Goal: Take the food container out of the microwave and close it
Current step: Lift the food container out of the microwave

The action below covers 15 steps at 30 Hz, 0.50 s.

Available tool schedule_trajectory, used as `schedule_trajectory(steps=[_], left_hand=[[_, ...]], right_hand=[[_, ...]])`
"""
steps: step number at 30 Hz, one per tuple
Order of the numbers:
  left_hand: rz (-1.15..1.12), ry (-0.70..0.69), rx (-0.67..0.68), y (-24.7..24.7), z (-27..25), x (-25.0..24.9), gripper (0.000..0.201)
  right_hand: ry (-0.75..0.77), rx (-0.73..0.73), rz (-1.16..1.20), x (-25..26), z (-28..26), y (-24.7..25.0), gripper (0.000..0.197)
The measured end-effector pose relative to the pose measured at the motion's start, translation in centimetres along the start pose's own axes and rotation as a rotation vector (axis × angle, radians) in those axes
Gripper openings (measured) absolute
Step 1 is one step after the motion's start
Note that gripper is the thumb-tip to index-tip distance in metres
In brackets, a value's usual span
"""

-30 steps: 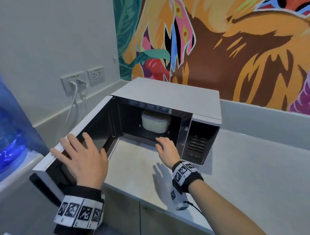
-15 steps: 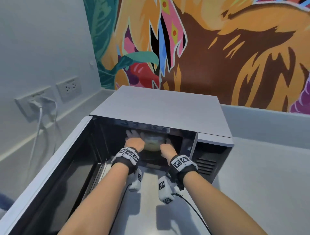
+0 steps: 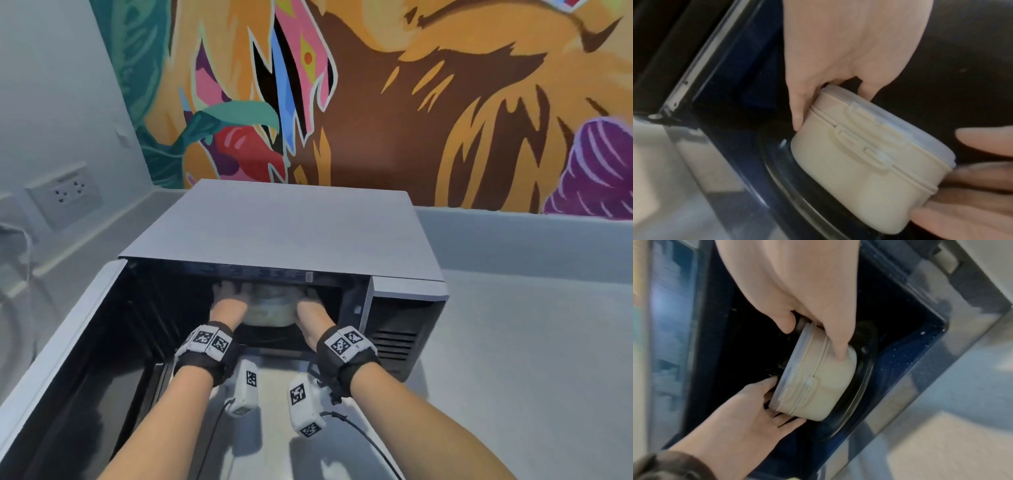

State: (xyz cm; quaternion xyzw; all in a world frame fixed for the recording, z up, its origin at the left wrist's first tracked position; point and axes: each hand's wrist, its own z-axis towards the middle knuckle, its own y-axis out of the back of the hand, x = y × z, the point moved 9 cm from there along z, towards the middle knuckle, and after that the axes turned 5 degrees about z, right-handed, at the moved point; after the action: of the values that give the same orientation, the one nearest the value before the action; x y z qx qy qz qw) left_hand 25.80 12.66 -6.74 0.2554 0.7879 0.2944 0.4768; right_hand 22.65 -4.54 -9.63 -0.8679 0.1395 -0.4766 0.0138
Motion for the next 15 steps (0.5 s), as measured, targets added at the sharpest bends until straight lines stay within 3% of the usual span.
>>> schedule_trajectory(steps=[4,9,15], left_hand=[[-0.112,-0.108,-0.264,1.1,-4.8,-0.2,0.056],[-0.155,-0.138,-0.268,-2.8,-12.9,2.3,0.065],[-0.120,-0.210,-0.120,-12.9,-20.9,2.4,0.064]], right_hand=[[0.095,0.099,-0.126,-1.7,-3.3,0.1,0.067],[0.176,0.186,-0.098,-5.8,-8.6,4.0,0.084],[0.167,0.111,0.007,-10.4,-15.0,15.2,0.040]])
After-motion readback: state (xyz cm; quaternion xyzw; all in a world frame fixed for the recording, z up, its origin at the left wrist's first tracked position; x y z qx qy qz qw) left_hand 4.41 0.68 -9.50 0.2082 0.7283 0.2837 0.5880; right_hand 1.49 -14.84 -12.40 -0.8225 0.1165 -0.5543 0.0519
